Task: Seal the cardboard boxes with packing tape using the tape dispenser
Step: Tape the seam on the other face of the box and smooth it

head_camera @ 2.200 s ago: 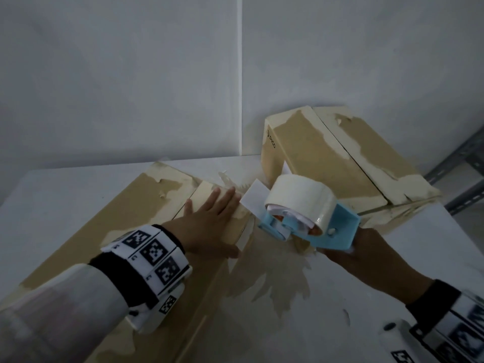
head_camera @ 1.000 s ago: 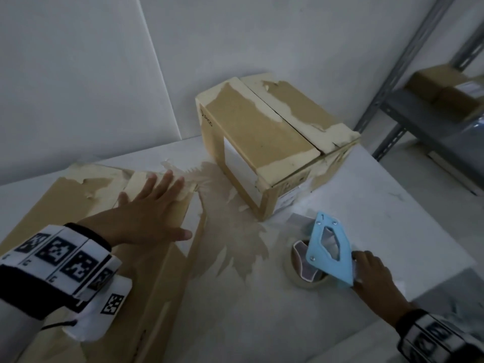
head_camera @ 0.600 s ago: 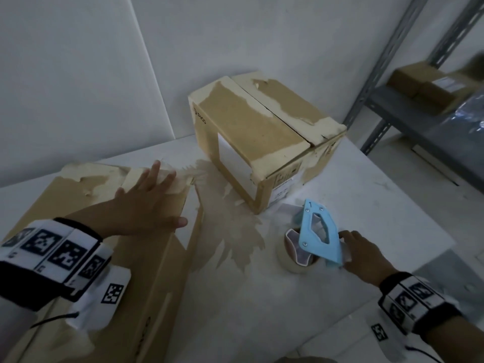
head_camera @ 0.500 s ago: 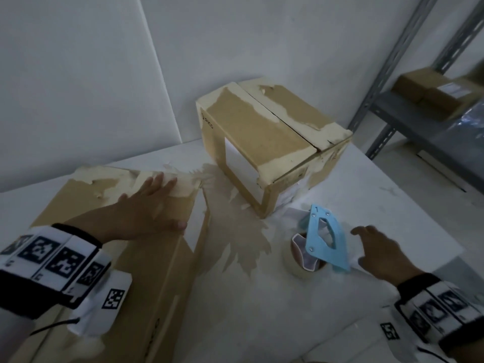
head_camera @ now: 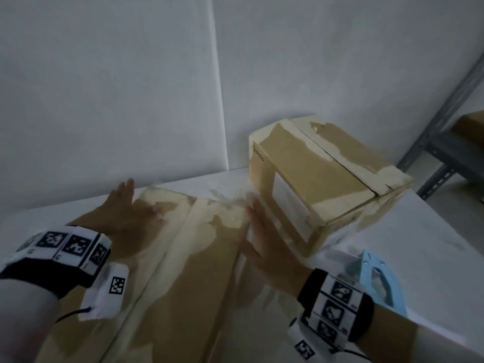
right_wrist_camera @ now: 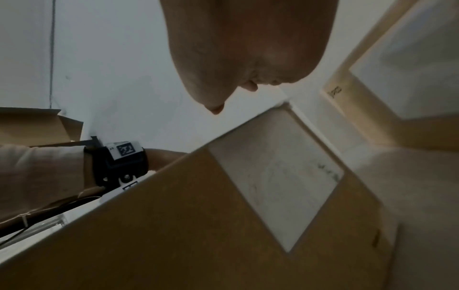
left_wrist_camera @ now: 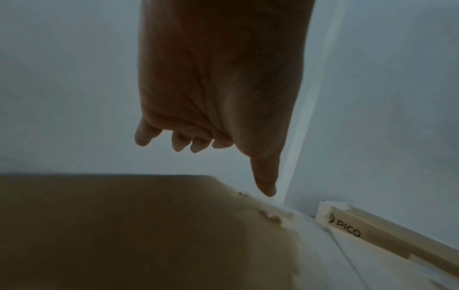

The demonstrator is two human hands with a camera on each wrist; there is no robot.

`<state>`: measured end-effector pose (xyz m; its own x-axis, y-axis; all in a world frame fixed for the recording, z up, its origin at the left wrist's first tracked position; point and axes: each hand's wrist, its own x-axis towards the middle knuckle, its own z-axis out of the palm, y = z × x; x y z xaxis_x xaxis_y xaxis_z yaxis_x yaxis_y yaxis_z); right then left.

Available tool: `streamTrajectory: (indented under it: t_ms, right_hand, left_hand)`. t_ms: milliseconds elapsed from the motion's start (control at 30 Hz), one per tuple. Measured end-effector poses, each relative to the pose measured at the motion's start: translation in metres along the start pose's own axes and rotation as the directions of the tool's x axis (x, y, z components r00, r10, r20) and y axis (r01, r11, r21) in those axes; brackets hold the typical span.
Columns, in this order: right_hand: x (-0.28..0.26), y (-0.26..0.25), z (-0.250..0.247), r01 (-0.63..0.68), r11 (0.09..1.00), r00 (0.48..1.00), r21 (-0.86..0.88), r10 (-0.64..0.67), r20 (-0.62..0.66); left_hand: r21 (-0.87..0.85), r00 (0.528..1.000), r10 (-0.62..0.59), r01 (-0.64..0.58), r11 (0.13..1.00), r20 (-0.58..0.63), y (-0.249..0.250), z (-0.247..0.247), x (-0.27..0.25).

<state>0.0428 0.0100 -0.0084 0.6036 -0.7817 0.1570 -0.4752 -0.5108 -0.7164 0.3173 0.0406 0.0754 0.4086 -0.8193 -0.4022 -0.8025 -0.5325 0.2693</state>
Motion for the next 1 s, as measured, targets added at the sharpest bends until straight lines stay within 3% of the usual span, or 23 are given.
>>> streamTrajectory:
  t_ms: [133,300,367,567,733,833,933,1000]
  right_hand:
    - [0.006,-0.007,0.025,-0.159,0.961,0.987,0.228,0.156,0.032]
    - [0.017,-0.016,0.031,-0.315,0.774,0.921,0.549,0.389,-0.02]
    - [0.029,-0.014,0.025,-0.342,0.75,0.894,0.567,0.445,-0.048]
    - [0.05,0.003,0.01,-0.421,0.795,0.859,0.435,0.504,-0.088]
    - [0.055,0.003,-0.01,-0.397,0.873,0.908,0.282,0.419,-0.019]
    - [0.061,-0.005,-0.031,-0.248,0.966,0.967,0.077,0.251,-0.045]
    - [0.076,-0.015,-0.048,-0.041,0.992,0.994,-0.12,0.053,0.092]
    - [0.093,-0.022,-0.05,0.07,0.974,0.952,-0.216,-0.001,0.306]
  left_hand:
    - [-0.105,0.994,-0.101,0.105,0.989,0.047,-0.005,0.009,0.011]
    - [-0.079,0.986,-0.155,0.159,0.984,0.06,-0.005,0.011,0.015]
    - [-0.084,0.983,-0.172,0.177,0.981,0.067,-0.004,0.014,0.014]
    - [-0.146,0.981,-0.193,0.195,0.97,0.029,-0.007,0.026,0.01]
    - [-0.141,0.994,-0.105,0.098,0.985,-0.043,-0.008,0.024,0.007]
    - [0.011,0.979,0.115,-0.115,0.993,-0.169,-0.006,0.017,0.008]
    - [0.146,0.961,0.273,-0.265,0.953,-0.037,0.006,0.013,0.006]
    - [0.28,0.944,0.326,-0.327,0.903,0.051,0.015,0.011,0.004]
